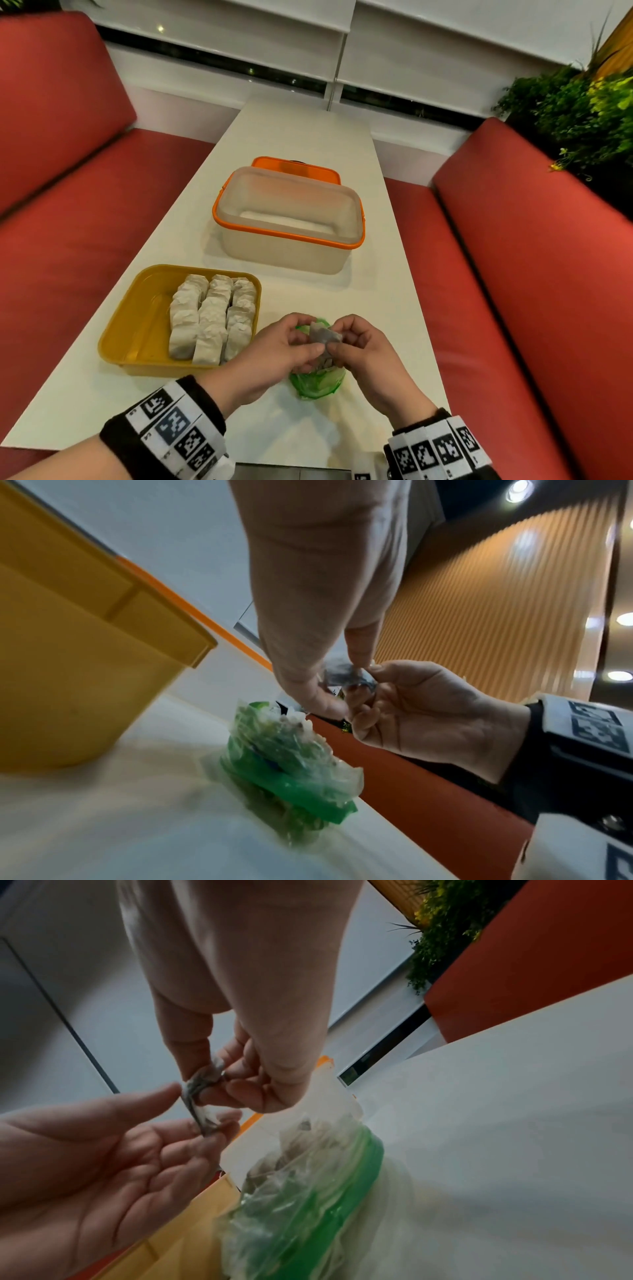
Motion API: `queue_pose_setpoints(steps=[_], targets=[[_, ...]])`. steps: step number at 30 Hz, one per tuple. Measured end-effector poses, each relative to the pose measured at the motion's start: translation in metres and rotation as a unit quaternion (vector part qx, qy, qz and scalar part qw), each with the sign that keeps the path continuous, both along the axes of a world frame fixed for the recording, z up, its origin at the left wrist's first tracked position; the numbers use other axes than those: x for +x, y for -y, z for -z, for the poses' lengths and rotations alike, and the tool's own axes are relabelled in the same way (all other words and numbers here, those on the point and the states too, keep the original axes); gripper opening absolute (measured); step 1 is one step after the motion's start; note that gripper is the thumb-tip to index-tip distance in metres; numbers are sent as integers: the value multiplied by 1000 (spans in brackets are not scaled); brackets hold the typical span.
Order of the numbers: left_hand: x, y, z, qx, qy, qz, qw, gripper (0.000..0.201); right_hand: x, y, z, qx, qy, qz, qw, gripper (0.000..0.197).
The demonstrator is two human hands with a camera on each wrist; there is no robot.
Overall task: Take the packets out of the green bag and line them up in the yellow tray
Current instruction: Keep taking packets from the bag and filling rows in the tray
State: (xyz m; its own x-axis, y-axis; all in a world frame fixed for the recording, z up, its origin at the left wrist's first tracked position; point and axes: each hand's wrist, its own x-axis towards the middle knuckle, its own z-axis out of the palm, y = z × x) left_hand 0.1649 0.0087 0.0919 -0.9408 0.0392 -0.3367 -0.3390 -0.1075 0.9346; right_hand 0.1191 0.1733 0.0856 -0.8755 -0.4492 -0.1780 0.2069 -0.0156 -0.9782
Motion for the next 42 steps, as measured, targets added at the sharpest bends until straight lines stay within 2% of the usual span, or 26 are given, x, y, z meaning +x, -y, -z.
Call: queue_pose_setpoints(steps=[2,6,9,11,13,15,18,22,25,29,32,34,38,39,42], targets=[[-3,-1,-2,31,7,-20,999,27,1,1,0,-6,5,-1,1000,23],[-8,0,-2,-2,-10,-26,1000,12,4,-2,1,61,-15,-7,998,30],[-9,1,-5,-3,-22,-37,999,5,0,-6,1,147,-91,10,985,21],[-10,0,-6,22,-10,-43,999,8,-7,-7,4,277,-191,33,941,17],[-10,-4,-3,50,13,-46,998,8,-13,-4,11,376,-261,7,889,25],[-10,-9,2,57,39,-46,997,8,-16,2,19,422,-282,-29,861,27],[-7,-14,3,45,67,-61,995,4,-18,8,27,457,-299,-25,837,13],[-5,-12,6,29,69,-74,994,14,-22,9,26,421,-281,7,862,4],[-4,-13,6,23,70,-67,995,24,-22,6,17,372,-262,31,890,14],[-6,-13,7,31,67,-85,994,30,-23,-6,6,258,-152,90,950,15],[-9,-13,6,58,68,-93,992,26,-19,-12,-5,173,-93,86,977,14],[-10,-12,5,81,64,-80,991,24,-15,-11,-10,122,-54,65,989,13],[-9,-11,6,73,-3,-5,997,48,-11,-8,-10,52,83,18,995,12],[-8,-12,6,52,-20,6,998,46,-10,-8,-10,48,103,5,993,12],[-8,-15,5,-14,-53,-18,998,20,-8,-9,-13,48,107,-27,993,12]])
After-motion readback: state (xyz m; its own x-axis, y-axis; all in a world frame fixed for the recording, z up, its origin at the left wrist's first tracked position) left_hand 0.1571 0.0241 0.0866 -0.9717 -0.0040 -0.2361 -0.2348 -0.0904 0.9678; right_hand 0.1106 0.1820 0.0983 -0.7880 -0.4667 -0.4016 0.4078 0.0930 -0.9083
